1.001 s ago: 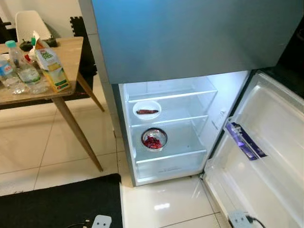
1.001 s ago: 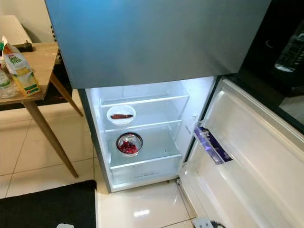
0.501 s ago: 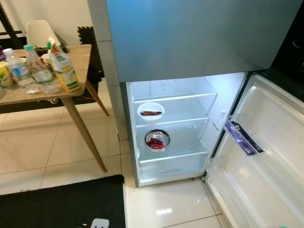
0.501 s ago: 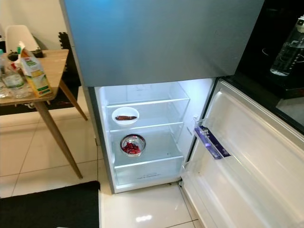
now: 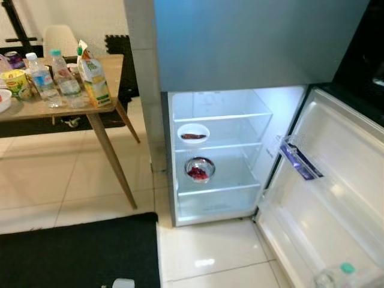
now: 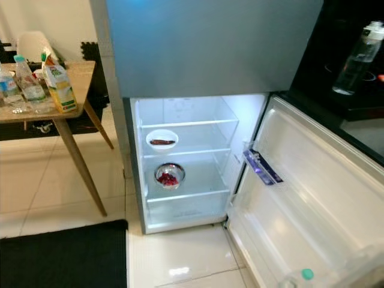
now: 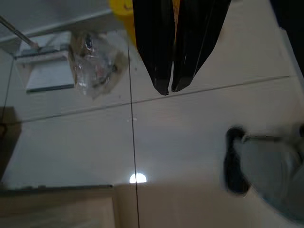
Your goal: Restocking fridge
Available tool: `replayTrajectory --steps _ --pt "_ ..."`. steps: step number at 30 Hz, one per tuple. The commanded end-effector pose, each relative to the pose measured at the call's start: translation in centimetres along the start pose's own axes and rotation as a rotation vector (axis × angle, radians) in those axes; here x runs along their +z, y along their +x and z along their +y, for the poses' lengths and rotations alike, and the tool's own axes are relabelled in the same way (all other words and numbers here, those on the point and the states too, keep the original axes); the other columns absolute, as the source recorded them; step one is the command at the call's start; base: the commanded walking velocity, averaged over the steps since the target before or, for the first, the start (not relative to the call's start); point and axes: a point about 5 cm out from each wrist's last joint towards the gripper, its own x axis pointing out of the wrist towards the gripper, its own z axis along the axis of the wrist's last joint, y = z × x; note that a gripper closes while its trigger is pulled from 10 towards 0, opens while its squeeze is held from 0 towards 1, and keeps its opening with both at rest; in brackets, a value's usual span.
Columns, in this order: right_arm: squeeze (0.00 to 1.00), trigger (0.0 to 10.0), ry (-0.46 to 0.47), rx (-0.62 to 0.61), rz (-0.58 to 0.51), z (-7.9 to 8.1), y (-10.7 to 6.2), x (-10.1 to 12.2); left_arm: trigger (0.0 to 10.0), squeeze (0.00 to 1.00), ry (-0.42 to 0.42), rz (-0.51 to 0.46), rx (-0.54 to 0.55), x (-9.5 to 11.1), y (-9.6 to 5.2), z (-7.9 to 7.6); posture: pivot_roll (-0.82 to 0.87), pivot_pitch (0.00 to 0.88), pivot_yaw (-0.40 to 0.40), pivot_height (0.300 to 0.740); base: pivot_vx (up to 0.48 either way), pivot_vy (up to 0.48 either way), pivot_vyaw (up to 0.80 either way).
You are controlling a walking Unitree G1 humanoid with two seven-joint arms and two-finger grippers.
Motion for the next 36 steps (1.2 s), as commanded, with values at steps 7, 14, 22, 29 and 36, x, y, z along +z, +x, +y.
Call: replayTrajectory --steps 7,14,22,29,36 --pt "0.0 10.0 0.033 -0.018 0.014 -0.58 -0.05 0.03 10.0 0.0 0.016 0.044 -0.018 -1.09 -0.1 -0.59 -0.08 0.01 -0.02 0.74 -0.216 0.0 -0.29" --pt "0.0 10.0 0.03 -0.028 0.018 -0.76 -0.06 0.1 10.0 0.0 0.029 0.044 -0.008 -1.05 -0.11 -0.42 -0.08 0.01 -0.02 0.74 0.0 0.0 -0.8" --pt "0.0 10.0 0.036 -0.033 0.025 -0.85 -0.08 -0.05 10.0 0.0 0.046 0.035 -0.019 -0.95 -0.1 -0.48 -0.08 0.011 -0.022 0.74 0.0 0.0 -0.8" --pt "0.0 10.0 0.052 -0.034 0.031 -0.81 -0.09 -0.27 10.0 0.0 0.057 0.031 -0.022 -0.84 -0.09 -0.46 -0.09 0.012 -0.022 0.74 0.0 0.0 -0.42" --pt "0.0 10.0 0.054 -0.027 0.03 -0.68 -0.07 -0.26 10.0 0.0 0.066 0.032 -0.031 -0.72 -0.07 -0.46 -0.08 0.014 -0.021 0.74 0.0 -0.298 0.0"
